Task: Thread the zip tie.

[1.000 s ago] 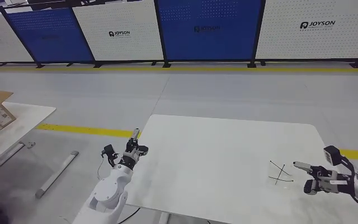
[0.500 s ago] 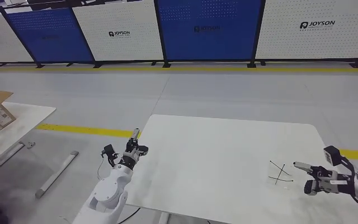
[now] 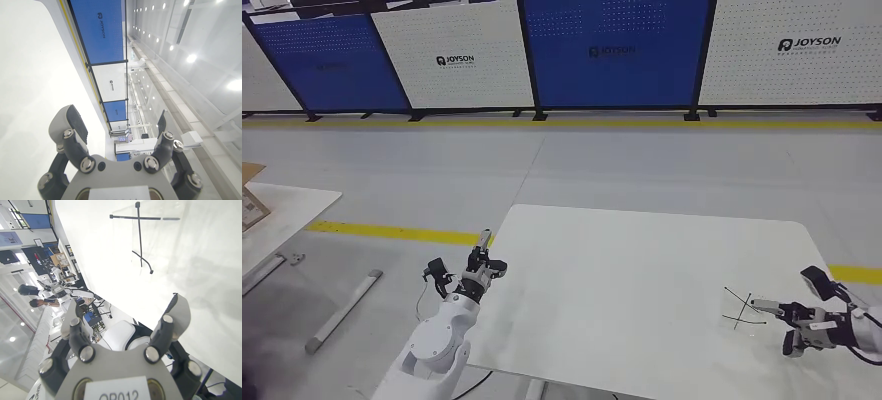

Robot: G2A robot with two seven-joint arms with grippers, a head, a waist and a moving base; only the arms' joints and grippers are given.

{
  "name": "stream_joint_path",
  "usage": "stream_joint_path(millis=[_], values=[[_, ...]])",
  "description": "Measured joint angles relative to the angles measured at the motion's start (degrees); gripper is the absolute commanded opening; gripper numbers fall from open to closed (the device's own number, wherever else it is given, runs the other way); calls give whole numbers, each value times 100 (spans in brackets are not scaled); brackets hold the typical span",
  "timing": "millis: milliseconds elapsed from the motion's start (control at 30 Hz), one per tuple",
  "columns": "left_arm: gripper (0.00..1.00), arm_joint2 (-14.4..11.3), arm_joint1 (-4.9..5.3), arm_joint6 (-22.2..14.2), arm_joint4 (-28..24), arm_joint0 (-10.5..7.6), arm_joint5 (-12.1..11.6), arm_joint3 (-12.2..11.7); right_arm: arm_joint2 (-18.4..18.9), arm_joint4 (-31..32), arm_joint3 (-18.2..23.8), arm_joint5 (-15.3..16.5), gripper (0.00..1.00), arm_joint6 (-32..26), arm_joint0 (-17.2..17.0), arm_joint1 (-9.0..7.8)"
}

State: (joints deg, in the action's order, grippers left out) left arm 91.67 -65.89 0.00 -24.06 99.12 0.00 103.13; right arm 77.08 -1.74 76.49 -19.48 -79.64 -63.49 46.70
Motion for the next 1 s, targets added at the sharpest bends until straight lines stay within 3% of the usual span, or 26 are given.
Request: stream_joint_path(millis=[200, 300, 500, 867, 1000], values=[[100, 0, 0, 0, 0, 0, 0, 0, -30, 62, -42, 0, 100, 52, 10, -3], [100, 0, 0, 0, 0, 0, 0, 0, -129, 415, -89, 0, 100, 241, 160, -9], [100, 0, 0, 0, 0, 0, 0, 0, -347, 705, -164, 0, 100, 87, 391, 1], [100, 0, 0, 0, 0, 0, 0, 0, -359, 704, -151, 9, 100, 77, 388, 2], [100, 0, 0, 0, 0, 0, 0, 0, -406, 800, 79, 229, 100, 50, 362, -15]])
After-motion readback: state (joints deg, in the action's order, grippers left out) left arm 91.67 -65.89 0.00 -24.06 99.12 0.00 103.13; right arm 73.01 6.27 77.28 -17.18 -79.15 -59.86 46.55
